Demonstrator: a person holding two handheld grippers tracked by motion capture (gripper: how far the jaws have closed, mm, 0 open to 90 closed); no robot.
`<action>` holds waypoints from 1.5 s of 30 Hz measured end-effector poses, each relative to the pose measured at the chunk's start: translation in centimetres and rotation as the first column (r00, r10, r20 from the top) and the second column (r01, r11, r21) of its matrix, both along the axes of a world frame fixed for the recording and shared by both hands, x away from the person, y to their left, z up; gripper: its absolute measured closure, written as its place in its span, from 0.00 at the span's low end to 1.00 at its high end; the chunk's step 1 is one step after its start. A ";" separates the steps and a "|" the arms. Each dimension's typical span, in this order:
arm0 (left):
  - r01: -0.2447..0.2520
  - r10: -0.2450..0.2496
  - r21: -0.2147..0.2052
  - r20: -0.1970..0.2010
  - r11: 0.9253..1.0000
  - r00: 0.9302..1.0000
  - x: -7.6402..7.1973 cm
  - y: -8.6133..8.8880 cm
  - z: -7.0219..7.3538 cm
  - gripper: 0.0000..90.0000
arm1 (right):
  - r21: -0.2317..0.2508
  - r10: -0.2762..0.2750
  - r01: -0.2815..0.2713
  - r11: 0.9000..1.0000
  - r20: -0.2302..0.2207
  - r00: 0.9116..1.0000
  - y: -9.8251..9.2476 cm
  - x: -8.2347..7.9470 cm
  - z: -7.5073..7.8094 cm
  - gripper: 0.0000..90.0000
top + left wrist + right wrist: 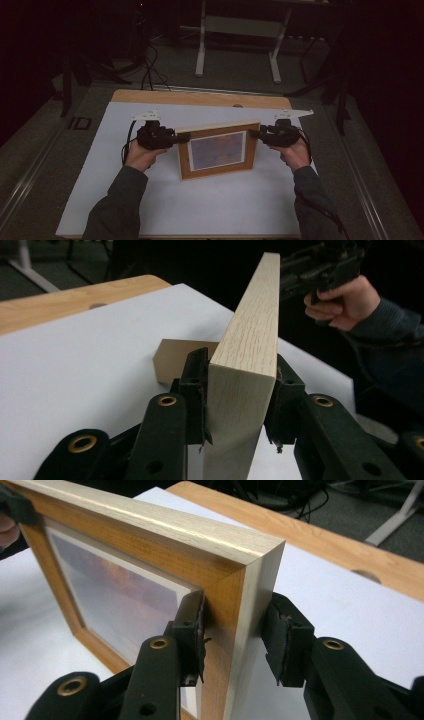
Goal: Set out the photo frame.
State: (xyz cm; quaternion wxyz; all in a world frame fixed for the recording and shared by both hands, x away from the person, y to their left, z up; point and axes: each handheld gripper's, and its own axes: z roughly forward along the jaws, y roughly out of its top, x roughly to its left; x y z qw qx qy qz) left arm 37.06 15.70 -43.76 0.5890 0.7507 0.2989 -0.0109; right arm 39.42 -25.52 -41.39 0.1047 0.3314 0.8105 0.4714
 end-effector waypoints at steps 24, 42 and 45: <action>0.020 -0.025 -0.042 -0.126 0.999 0.992 1.0 -0.8 -0.5 0.65 | 0.023 0.038 -0.037 0.999 -0.056 0.998 -2.4 -3.5 -0.3 0.75; -0.096 0.094 -0.042 -0.048 0.995 0.994 -1.4 2.5 0.0 0.45 | 0.056 0.034 -0.032 0.998 -0.024 0.999 -3.8 -4.3 -0.1 0.51; -0.194 0.194 0.015 -0.007 0.981 0.981 -2.6 3.9 -0.1 0.44 | 0.065 0.021 -0.019 0.998 -0.026 0.999 -4.6 -4.7 -0.1 0.50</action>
